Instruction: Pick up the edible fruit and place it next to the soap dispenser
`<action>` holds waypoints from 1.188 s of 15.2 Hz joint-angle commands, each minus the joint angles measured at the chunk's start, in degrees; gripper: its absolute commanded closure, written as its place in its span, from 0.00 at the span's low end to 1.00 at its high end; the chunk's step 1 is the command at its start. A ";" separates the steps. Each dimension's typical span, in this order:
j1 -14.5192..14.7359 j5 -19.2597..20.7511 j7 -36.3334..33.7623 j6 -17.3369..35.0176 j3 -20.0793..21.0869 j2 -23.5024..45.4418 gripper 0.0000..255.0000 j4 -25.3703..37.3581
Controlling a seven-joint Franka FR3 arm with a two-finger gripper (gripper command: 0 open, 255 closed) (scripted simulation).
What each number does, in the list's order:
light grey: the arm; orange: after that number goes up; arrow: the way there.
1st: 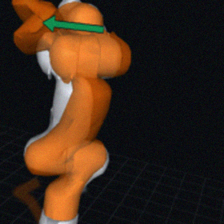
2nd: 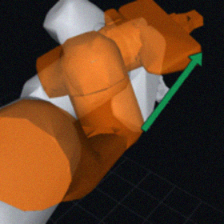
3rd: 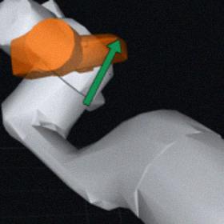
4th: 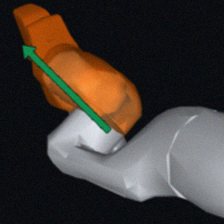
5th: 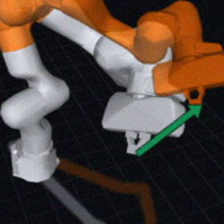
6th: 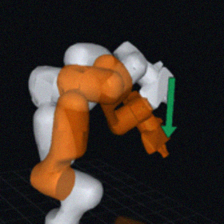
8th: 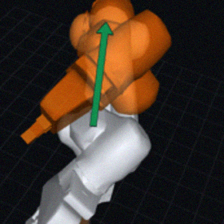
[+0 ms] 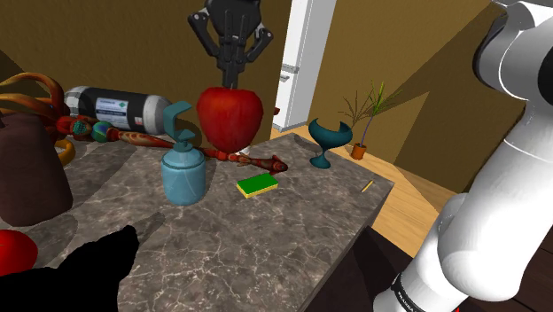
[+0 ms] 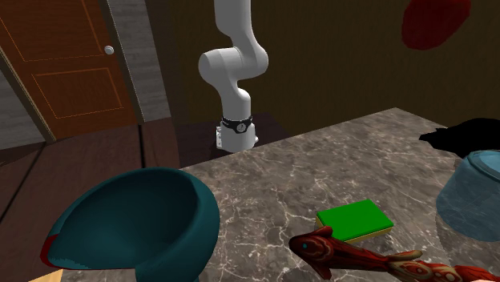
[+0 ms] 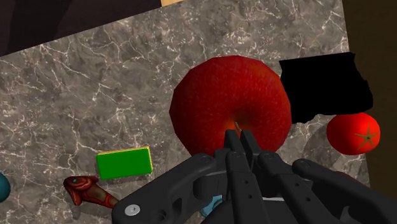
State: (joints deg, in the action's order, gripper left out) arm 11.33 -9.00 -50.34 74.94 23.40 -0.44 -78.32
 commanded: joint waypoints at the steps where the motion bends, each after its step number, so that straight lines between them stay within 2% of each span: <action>1: -0.16 -0.35 0.54 1.74 -0.17 -1.07 1.00 -2.74; 18: -0.44 -1.96 3.82 15.61 -0.65 -6.08 1.00 -21.58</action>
State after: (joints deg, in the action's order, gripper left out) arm 10.84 -10.92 -46.53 89.85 22.68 -6.44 -99.17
